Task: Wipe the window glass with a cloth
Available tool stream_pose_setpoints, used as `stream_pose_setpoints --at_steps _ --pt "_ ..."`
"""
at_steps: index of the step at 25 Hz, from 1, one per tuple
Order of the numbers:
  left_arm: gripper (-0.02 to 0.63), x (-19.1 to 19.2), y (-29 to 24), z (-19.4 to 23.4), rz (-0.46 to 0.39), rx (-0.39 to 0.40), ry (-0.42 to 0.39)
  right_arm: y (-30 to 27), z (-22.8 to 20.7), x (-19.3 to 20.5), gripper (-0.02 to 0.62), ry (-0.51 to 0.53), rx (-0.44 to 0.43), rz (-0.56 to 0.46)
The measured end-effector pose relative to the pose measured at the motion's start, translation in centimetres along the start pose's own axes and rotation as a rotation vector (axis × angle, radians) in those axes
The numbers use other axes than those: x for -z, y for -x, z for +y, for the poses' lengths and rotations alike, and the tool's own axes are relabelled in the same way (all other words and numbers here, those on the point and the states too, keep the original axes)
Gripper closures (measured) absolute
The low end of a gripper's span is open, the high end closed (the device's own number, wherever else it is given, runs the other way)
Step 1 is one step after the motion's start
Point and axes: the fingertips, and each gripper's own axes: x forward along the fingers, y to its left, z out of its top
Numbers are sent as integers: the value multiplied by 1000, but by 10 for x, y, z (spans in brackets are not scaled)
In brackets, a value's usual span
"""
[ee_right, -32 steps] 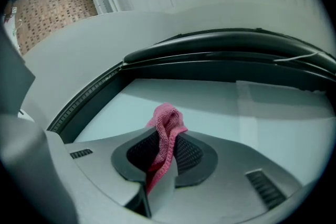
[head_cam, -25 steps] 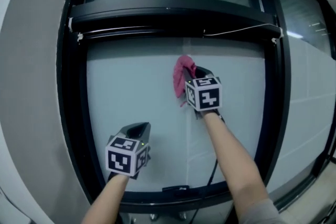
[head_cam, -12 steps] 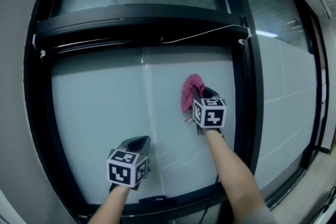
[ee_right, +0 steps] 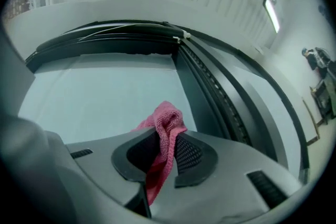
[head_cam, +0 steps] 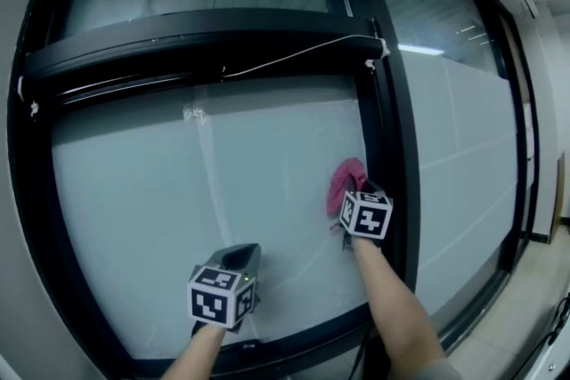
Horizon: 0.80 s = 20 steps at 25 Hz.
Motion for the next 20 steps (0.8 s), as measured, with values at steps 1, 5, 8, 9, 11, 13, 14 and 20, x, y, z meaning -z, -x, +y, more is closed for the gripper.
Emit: stream_pose_setpoints --at_steps 1,5,8,9,11,13,14,20 --pt "599 1 -4 -4 3 6 -5 1 -13 6 532 -9 33 11" --pt "600 3 -18 -14 7 10 -33 4 -44 26 534 -26 100 51" --pt "599 -2 -26 -23 2 30 -40 4 -44 28 535 -11 87 57" --pt "599 -4 -28 -25 1 35 -40 2 -44 25 537 -9 83 54" --pt "600 -6 -31 -27 -2 33 -45 -3 -41 15 538 -9 69 46" --pt "599 -8 -32 -25 -4 23 -53 -8 -34 0 538 -4 50 32" --pt "598 -9 -31 -23 -3 18 -54 -11 -32 -9 538 5 44 19" --pt "599 -11 -24 -4 11 -50 -57 -30 -20 -70 538 15 -6 -60"
